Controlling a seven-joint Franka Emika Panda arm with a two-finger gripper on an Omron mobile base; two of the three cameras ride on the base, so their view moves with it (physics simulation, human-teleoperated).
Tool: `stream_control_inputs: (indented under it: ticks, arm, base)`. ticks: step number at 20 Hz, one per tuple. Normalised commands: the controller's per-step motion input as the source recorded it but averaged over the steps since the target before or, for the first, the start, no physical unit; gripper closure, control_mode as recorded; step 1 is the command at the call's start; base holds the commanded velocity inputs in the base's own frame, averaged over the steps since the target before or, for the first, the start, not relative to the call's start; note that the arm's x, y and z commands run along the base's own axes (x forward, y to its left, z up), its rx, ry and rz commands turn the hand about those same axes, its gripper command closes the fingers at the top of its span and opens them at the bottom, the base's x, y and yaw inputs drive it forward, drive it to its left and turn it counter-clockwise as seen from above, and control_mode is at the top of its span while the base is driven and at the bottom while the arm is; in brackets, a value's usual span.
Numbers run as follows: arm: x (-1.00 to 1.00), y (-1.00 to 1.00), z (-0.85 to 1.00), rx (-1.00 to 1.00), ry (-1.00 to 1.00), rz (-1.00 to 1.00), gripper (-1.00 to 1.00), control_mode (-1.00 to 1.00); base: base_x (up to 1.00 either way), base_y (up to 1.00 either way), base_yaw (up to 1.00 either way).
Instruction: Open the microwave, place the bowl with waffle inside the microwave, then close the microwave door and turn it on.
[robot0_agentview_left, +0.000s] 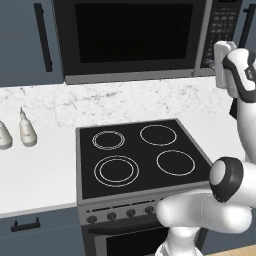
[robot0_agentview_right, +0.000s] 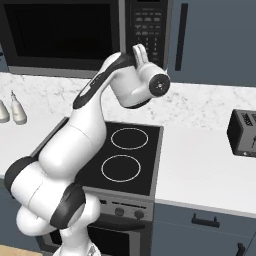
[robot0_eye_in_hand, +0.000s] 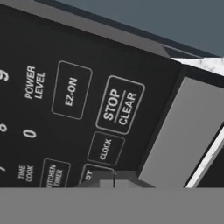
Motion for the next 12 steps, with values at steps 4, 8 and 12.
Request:
stream_control_inputs:
  ticks: [4,8,12]
  arm:
    - [0.86,0.08,-0.05,0.01,0.00,0.02,1.00,-1.00]
    - [1.00,0.41,-0.23,0.00,0.02,0.00,1.00,-1.00]
    - [1.00,0.66,-0.52,0.00,0.00,0.00,1.00,-1.00]
  base:
    - [0.00,0.00,0.00]
    - [0.00,0.00,0.00]
    - [0.00,0.00,0.00]
